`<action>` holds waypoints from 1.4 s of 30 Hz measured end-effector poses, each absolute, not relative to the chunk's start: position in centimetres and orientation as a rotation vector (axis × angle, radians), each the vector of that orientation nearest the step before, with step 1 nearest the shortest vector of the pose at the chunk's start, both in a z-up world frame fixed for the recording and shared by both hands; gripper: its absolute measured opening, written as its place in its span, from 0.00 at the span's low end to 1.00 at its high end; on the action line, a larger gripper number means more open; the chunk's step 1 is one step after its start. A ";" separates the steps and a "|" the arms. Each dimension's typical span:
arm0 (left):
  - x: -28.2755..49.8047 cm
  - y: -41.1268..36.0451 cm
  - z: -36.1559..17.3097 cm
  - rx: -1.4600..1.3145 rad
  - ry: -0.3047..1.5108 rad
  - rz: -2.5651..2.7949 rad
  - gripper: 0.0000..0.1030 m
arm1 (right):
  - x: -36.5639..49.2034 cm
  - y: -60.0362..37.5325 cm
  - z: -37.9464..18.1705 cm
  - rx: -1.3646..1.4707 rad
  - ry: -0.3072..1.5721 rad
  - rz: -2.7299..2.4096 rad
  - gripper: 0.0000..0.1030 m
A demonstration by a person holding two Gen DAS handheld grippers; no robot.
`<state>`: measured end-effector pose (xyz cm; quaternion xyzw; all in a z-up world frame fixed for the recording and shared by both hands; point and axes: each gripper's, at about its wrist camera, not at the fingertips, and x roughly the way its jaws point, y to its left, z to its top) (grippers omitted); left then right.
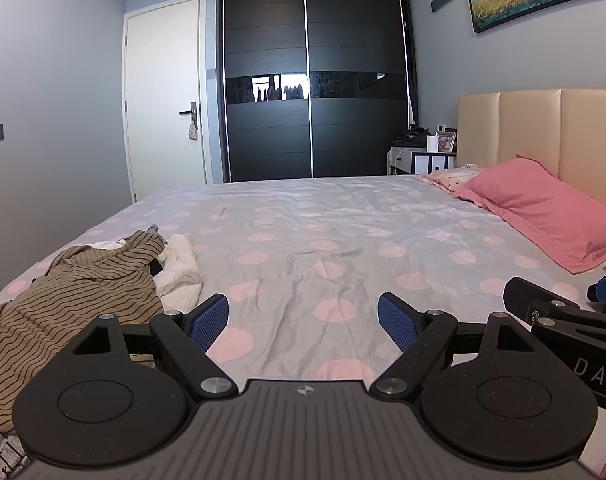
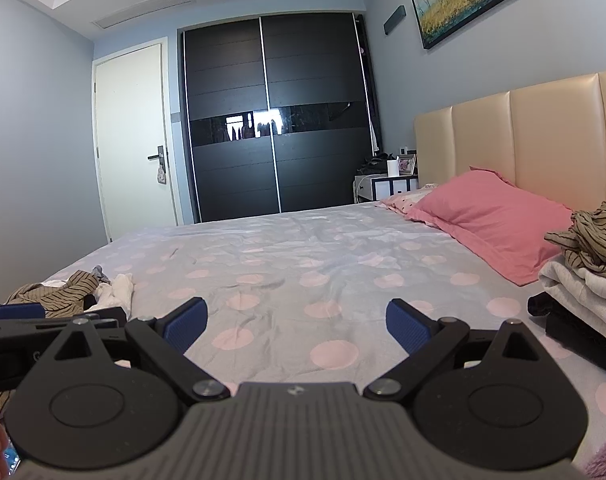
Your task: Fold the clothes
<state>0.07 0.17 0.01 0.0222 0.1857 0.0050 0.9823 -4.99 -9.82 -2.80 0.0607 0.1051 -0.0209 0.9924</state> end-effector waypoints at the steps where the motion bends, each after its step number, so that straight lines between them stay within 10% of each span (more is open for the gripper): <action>1: 0.1 0.3 0.0 0.039 0.376 0.010 0.79 | -5.0 -9.9 -2.8 0.121 0.210 -0.042 0.94; 42: 0.3 2.0 -0.3 -0.028 0.423 0.010 0.78 | -5.4 -10.5 -2.5 0.112 0.192 -0.011 0.95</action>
